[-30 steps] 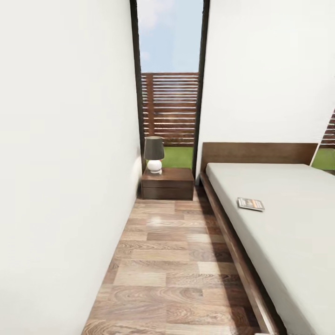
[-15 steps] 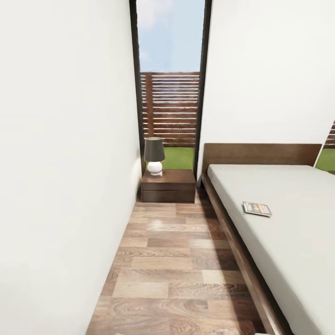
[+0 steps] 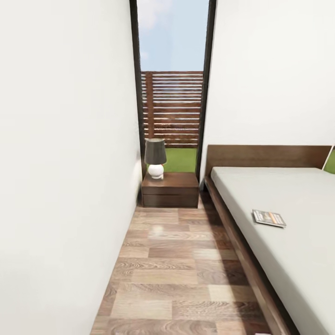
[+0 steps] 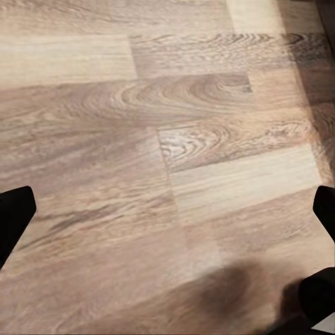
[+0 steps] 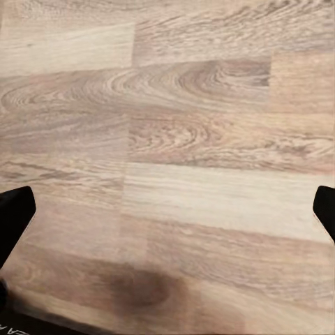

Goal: In the bedroom, move the book from the bed onto either nightstand, and place the two sandals side by side next to the bed.

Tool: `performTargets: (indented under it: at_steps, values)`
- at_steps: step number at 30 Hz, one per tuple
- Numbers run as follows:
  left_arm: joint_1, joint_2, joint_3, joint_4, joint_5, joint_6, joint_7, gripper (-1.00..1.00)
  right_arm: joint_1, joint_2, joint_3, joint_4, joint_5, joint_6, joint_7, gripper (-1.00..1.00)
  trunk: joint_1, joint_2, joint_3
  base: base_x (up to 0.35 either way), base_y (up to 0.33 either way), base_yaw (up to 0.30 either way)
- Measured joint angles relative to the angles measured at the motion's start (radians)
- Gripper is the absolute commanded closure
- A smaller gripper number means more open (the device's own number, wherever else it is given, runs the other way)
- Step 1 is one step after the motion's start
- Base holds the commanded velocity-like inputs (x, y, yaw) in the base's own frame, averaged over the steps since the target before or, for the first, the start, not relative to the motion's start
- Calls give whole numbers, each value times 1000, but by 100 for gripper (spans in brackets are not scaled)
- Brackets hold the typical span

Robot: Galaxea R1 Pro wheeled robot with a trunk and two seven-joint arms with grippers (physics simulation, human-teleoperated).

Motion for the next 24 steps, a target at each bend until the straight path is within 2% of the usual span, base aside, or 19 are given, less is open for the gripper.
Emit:
performTargets:
  at_steps: [24]
  values:
    - [0, 0, 0, 0, 0, 1, 0, -100, 0, 0, 0, 0, 0, 0, 0, -100, 0, 0, 0, 317, 1, 0]
